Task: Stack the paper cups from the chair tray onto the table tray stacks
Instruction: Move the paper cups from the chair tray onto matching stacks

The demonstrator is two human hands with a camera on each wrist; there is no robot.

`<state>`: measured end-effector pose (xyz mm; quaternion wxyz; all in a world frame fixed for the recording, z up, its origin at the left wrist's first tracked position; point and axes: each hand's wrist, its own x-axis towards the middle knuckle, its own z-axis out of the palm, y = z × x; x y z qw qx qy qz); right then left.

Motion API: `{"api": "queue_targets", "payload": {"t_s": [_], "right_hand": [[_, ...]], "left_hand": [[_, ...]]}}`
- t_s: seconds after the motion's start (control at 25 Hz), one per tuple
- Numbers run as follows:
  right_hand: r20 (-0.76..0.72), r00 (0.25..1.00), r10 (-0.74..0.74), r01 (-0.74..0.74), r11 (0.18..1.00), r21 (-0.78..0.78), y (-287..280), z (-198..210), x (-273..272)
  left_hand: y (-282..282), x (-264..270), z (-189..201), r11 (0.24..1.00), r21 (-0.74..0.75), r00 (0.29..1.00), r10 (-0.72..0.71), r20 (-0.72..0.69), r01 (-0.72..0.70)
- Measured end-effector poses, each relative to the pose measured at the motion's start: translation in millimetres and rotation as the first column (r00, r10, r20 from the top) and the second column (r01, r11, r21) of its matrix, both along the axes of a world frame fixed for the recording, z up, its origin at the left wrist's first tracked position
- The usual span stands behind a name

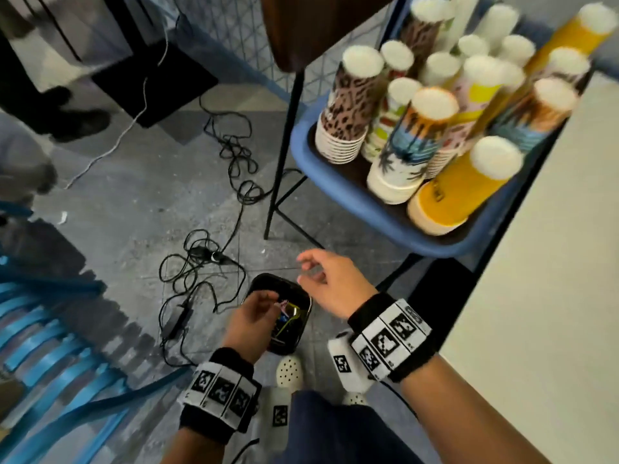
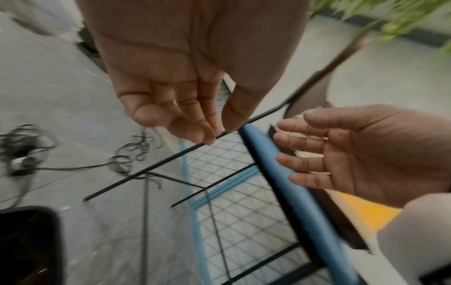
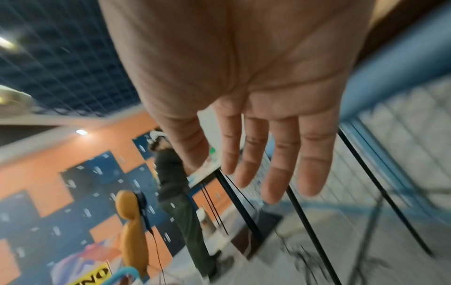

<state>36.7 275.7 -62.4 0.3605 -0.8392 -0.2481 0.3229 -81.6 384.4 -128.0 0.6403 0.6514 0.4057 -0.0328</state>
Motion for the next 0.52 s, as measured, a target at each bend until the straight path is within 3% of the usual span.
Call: {"api": "queue_targets", "payload": {"t_s": [0.16,0.28,0.52], "right_hand": [[0.052,0.989,-0.140,0.127,0.971,0.205,-95,91,20],[0.132,0.939,-0.316,0.279,0.930,0.241,-160,112,41],[0.219,0.775,-0.593,0.531,0.798,0.284,-224,117,104]], "left_hand": [[-65,33,87,0.976,0.136,0.971,-0.187,0.147,0.167],[-111,67,130,0.908,0.318,0.916,-0.346,0.203,0.272],[-162,159,184,0.773,0.621,0.848,-0.410,0.336,0.127]]}}
